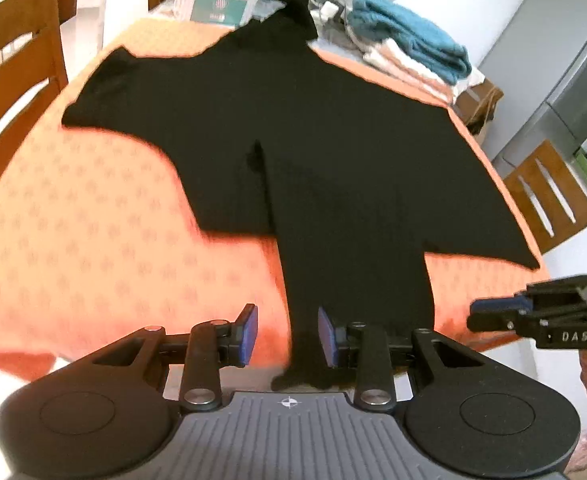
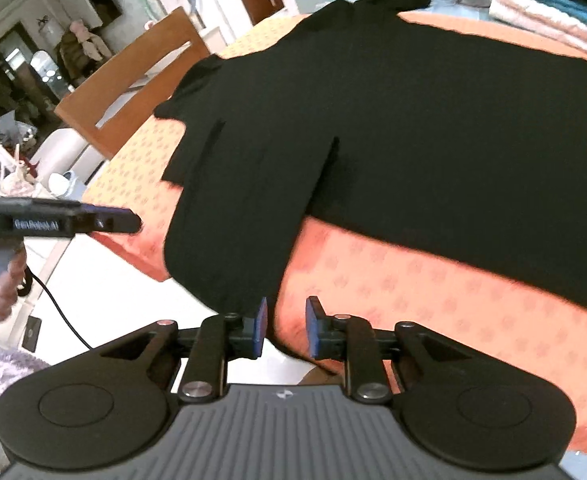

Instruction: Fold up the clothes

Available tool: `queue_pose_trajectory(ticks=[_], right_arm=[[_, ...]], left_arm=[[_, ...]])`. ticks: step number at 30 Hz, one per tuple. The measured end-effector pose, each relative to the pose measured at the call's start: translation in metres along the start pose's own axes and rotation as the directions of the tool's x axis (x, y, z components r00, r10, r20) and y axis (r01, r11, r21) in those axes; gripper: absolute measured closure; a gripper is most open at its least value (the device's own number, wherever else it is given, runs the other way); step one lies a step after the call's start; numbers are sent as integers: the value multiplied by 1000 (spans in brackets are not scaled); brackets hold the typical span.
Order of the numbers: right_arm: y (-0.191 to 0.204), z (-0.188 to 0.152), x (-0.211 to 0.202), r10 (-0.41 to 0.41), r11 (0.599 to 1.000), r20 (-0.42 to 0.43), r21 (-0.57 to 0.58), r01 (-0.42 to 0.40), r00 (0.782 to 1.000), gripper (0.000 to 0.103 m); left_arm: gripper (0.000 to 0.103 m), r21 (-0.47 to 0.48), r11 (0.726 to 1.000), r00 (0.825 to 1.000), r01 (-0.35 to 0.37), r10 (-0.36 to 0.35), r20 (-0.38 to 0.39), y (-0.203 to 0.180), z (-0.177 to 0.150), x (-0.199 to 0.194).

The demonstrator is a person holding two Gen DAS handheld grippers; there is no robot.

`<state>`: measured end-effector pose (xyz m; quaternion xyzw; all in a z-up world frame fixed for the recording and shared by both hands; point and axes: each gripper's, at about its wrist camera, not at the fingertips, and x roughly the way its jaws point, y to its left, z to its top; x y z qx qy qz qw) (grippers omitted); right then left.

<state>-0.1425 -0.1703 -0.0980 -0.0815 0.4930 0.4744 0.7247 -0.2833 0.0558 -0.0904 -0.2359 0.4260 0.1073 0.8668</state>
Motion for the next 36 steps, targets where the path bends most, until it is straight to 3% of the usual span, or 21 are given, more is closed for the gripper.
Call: queue_pose_trajectory(ticks=[8, 11, 15, 16, 17, 18, 19, 21, 30, 36], right_arm=[[16, -8, 34, 1, 1000, -45, -11, -2, 999, 75], [20, -7, 41, 6, 1000, -53, -12, -7, 999, 75], [20, -7, 43, 12, 1000, -50, 12, -11, 999, 75], [19, -6, 43, 13, 1000, -51, 27, -12, 999, 75], [18, -5, 43, 7, 999, -54, 33, -5, 998, 76], [18, -4, 44, 1, 999, -58, 38, 2, 998, 83], [17, -4, 44, -5, 999, -60, 41, 7, 998, 99], [17, -2, 43, -12, 999, -57, 39, 14, 998, 102], [24, 15, -6, 70, 997, 37, 27, -71, 997, 102], [28, 54, -49, 107, 994, 157, 18, -111, 982, 102]], left_arm=[[67, 32, 999, 997, -6, 8, -72, -7, -22, 30], [64, 35, 999, 998, -2, 4, -66, -7, -27, 34], [64, -27, 1000, 997, 5, -8, -80, -3, -26, 40], [67, -35, 999, 996, 15, -18, -87, -4, -24, 43], [84, -42, 999, 995, 24, -28, -93, -4, -23, 45], [88, -41, 999, 994, 26, -31, -101, -5, -22, 47], [89, -42, 999, 994, 30, -34, -108, -6, -21, 49], [97, -53, 997, 993, 53, -59, -105, -4, -21, 47], [97, -50, 983, 985, 174, -174, 12, -3, 1, -20], [97, 10, 970, 959, 242, -240, 153, -15, 52, -64]])
